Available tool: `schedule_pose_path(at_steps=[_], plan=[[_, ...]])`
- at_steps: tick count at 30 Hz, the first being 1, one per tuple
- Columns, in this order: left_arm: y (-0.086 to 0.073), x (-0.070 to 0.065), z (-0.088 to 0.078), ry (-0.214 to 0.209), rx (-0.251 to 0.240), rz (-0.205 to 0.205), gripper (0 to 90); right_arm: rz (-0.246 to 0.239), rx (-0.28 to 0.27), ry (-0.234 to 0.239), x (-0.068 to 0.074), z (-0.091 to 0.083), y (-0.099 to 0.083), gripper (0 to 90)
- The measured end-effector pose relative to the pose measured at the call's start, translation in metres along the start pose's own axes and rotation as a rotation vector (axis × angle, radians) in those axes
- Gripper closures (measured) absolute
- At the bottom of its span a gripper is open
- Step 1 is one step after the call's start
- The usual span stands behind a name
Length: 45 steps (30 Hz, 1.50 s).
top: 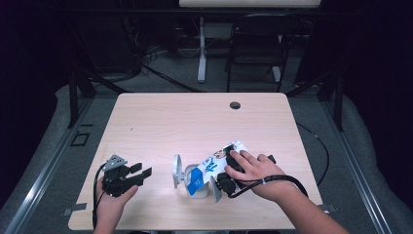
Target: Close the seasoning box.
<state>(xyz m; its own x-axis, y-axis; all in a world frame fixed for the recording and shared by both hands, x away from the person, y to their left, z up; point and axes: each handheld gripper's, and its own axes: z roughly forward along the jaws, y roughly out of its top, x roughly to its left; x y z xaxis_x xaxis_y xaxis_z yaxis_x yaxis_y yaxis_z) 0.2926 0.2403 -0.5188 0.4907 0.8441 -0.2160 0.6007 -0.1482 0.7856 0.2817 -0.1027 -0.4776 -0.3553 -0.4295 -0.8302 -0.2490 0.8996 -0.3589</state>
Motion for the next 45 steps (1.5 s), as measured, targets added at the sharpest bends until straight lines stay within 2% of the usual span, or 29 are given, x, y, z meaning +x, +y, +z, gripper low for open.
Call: schedule_pose_path(at_steps=[17, 19, 21, 24, 28, 41, 45], plan=[[0.0001, 0.0006, -0.0007, 0.002, 0.001, -0.003, 50.6, 0.001, -0.003, -0.006, -0.0019, -0.0010, -0.0005, 58.8], [0.0000, 0.0006, -0.0007, 0.003, -0.001, -0.004, 50.6, -0.015, 0.016, -0.009, -0.0034, -0.0027, 0.0001, 59.3], [-0.0002, 0.0007, -0.0005, 0.003, -0.004, -0.005, 50.6, -0.002, 0.000, -0.008, -0.0025, -0.0013, -0.0008, 59.6], [-0.0004, 0.0010, -0.0003, 0.004, -0.005, -0.006, 50.6, -0.019, 0.016, -0.011, -0.0033, -0.0029, -0.0003, 60.0], [-0.0005, 0.0010, -0.0003, 0.003, -0.004, -0.006, 50.6, -0.001, -0.003, -0.021, -0.0026, -0.0017, -0.0017, 61.1], [-0.0009, 0.0012, 0.0000, 0.004, 0.002, -0.002, 50.6, -0.026, 0.028, -0.028, -0.0061, -0.0042, -0.0013, 64.2], [-0.0011, 0.0014, 0.0002, 0.004, 0.003, -0.003, 50.6, -0.010, 0.009, -0.026, -0.0051, -0.0029, -0.0019, 65.3]])
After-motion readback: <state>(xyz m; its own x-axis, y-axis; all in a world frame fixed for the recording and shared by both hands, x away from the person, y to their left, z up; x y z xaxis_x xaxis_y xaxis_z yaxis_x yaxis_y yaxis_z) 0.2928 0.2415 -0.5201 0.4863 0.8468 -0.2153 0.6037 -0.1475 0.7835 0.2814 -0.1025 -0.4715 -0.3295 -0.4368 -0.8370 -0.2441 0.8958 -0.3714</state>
